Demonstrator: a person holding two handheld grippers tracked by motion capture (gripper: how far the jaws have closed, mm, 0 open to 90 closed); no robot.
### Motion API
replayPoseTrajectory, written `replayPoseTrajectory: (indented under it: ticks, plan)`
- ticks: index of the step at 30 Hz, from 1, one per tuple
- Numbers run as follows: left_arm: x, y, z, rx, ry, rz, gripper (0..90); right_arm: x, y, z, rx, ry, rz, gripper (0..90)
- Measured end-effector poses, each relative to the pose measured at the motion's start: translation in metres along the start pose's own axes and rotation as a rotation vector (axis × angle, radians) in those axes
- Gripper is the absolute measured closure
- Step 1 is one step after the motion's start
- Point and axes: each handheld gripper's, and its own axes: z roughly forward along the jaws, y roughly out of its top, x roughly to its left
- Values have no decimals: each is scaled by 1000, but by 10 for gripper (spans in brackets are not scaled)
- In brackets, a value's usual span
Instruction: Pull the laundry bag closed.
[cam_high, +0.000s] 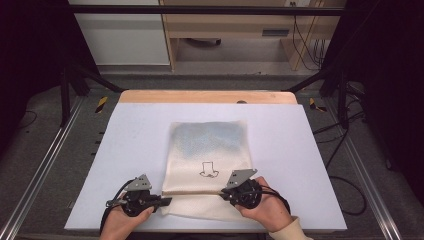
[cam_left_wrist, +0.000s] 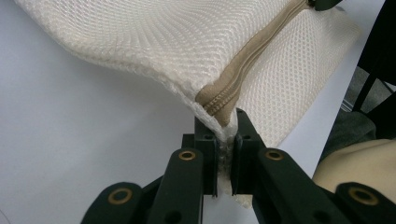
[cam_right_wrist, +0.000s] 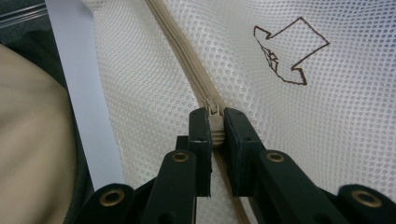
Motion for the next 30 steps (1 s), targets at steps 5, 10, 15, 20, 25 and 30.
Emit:
replayPoseTrajectory:
  ticks: [5,10,15,20,25,30]
  plan:
    - [0,0,0,0,3,2,835,-1,-4,-1,-8,-2,13,819]
    - [0,0,0,0,1,1,835,1,-5,0,-6,-3,16,819]
    - [-1,-1,1,9,4,4,835,1,-5,1,0,-7,15,819]
    - [0,0,-1,3,5,6,835,1,-6,0,-13,-3,14,819]
    - [0,0,-1,3,7,5,835,0,-8,-1,-15,-6,20,819]
    - [-1,1,-1,7,10,16,835,1,-9,0,-19,-6,17,819]
